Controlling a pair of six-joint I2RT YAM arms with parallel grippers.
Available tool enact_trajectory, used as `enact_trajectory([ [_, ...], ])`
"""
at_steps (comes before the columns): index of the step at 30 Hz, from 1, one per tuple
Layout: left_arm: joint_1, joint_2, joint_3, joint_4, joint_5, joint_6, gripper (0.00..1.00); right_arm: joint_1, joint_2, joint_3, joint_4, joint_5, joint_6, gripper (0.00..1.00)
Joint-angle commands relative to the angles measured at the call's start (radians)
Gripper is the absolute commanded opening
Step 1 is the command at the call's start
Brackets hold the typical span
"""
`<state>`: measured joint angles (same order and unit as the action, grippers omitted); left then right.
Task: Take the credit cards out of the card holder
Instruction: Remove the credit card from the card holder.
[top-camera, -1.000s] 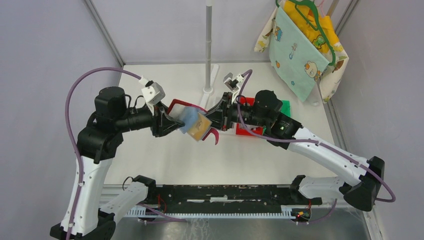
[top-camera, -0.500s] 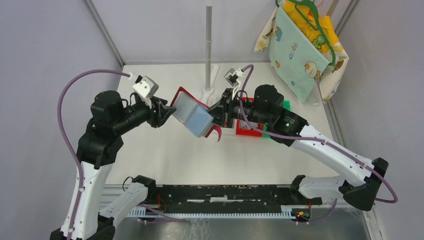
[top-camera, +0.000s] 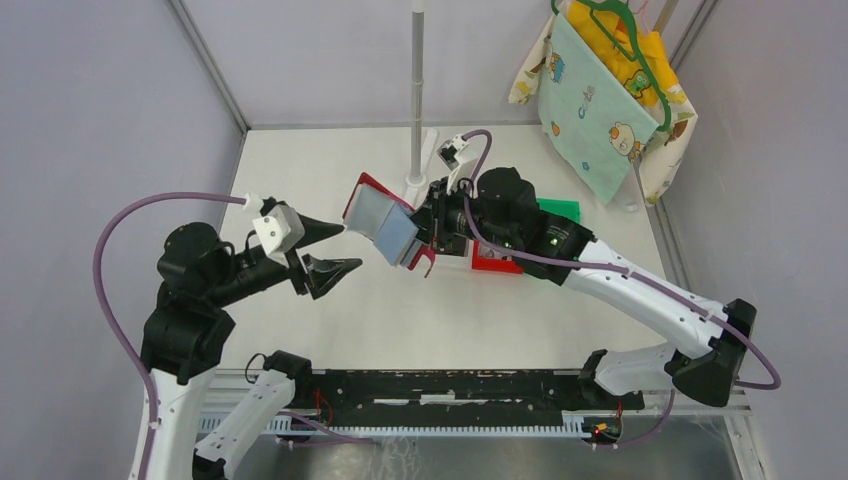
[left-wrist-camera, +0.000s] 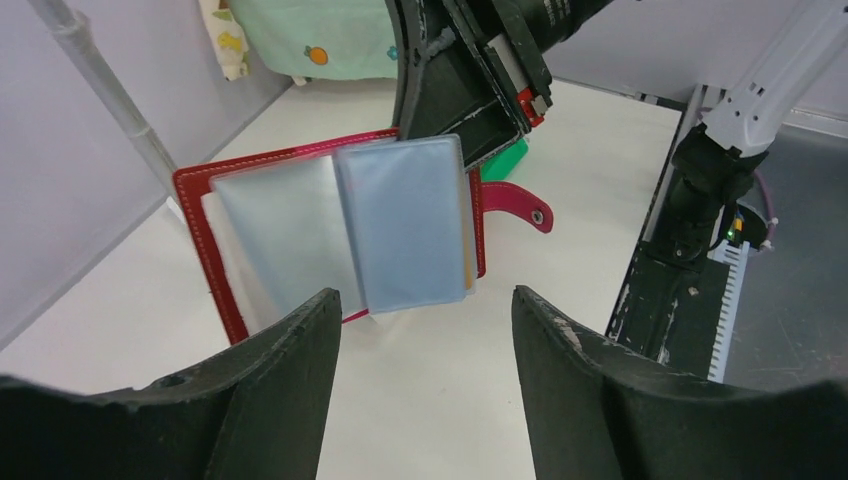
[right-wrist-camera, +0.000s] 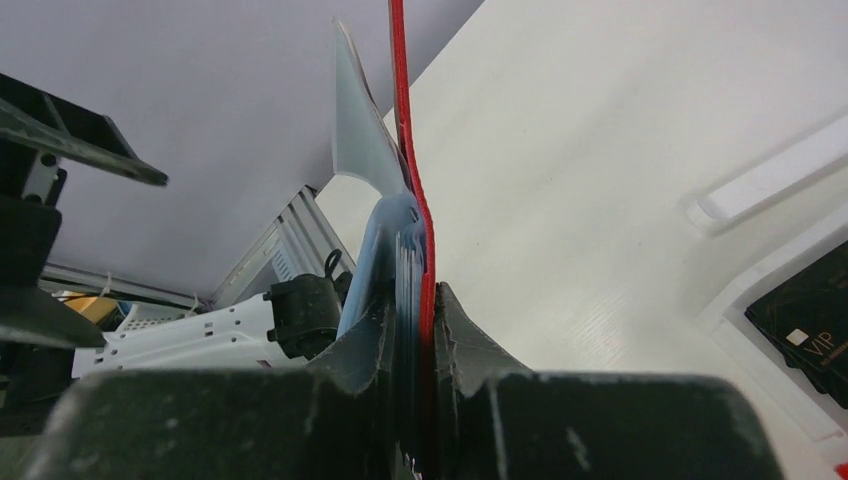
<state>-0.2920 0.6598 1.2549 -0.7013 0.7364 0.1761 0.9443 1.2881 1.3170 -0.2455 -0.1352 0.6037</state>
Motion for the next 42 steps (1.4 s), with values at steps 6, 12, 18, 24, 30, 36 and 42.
enact_trajectory([
  [6, 0.002, -0.020, -0.147, 0.092, -0.020, 0.066, 0.70, 0.050, 0.075, 0.107, 0.142, 0.048, 0.084, 0.00],
  [12, 0.002, -0.014, -0.182, 0.127, -0.063, 0.097, 0.69, 0.067, 0.099, 0.111, 0.169, 0.063, 0.105, 0.00],
  [18, 0.002, 0.003, -0.190, 0.142, -0.074, 0.123, 0.68, 0.078, 0.118, 0.113, 0.193, 0.076, 0.130, 0.00],
  [24, 0.002, 0.007, -0.196, 0.142, -0.039, 0.116, 0.68, 0.081, 0.132, 0.116, 0.201, 0.086, 0.139, 0.00],
  [30, 0.001, 0.029, -0.195, 0.133, -0.019, 0.119, 0.68, 0.085, 0.144, 0.128, 0.207, 0.083, 0.145, 0.00],
  [36, 0.001, 0.048, -0.193, 0.132, -0.013, 0.124, 0.69, 0.085, 0.153, 0.141, 0.207, 0.083, 0.149, 0.00],
  [42, -0.002, 0.058, -0.191, 0.133, -0.044, 0.142, 0.69, 0.084, 0.160, 0.145, 0.207, 0.079, 0.150, 0.00],
])
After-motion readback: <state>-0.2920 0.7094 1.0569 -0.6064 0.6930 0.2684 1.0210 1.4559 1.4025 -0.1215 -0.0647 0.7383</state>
